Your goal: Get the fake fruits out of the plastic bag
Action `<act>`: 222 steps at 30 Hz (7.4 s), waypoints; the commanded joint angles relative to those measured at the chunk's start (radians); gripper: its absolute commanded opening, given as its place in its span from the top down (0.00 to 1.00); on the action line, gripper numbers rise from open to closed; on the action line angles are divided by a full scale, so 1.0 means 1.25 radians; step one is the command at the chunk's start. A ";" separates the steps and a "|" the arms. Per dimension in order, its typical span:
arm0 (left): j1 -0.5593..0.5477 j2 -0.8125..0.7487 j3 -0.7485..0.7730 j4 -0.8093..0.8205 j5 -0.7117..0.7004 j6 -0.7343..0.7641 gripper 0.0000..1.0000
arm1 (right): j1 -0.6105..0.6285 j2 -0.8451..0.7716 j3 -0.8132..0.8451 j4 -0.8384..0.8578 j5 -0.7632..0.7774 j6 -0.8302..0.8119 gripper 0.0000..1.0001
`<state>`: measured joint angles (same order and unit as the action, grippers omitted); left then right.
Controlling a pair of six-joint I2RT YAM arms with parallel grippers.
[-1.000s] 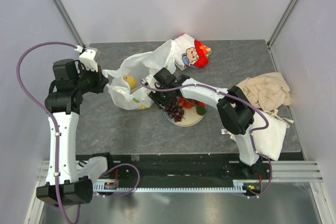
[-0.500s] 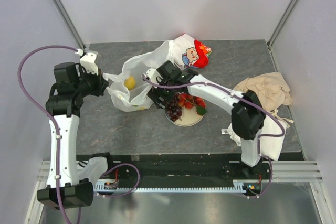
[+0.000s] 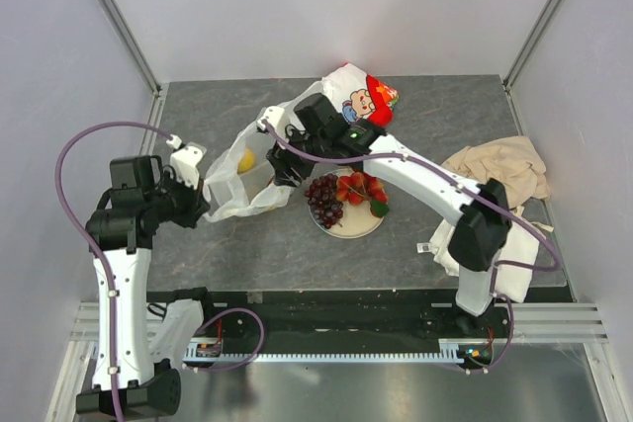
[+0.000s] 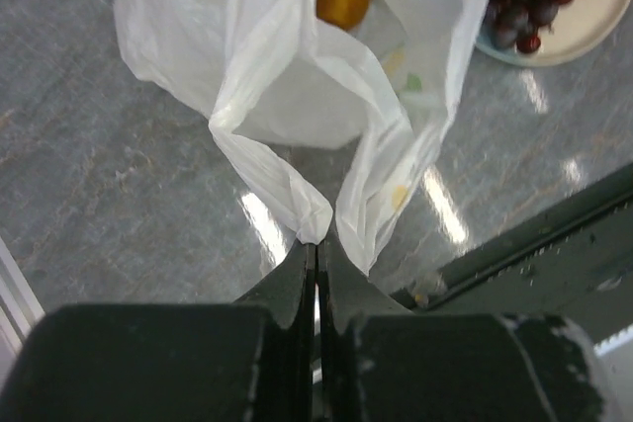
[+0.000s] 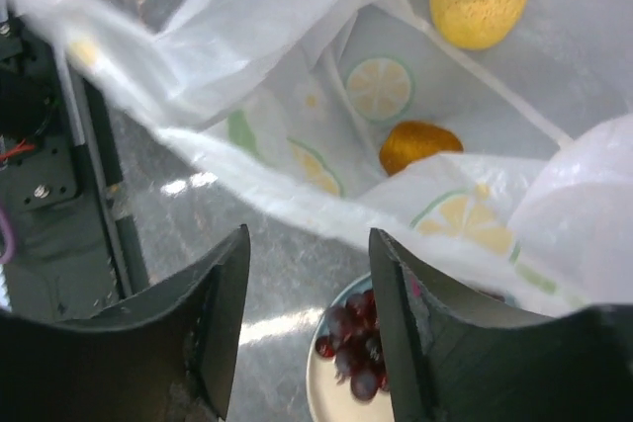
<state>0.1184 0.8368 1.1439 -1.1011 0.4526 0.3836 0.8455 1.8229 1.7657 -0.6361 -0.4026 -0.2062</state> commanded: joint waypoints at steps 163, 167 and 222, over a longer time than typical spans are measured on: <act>0.005 -0.028 -0.070 0.032 -0.097 0.023 0.98 | -0.016 0.082 -0.010 0.027 -0.293 -0.246 0.62; 0.003 -0.002 -0.057 0.032 -0.079 0.024 0.98 | -0.039 -0.038 -0.077 -0.057 -0.254 -0.399 0.64; 0.037 -0.031 -0.097 0.027 -0.086 0.023 0.98 | -0.096 -0.186 -0.551 -0.083 0.074 -1.141 0.47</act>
<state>0.1570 0.8074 1.0241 -1.0679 0.3206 0.4343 0.7269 1.6157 1.0866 -0.7517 -0.2985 -1.6020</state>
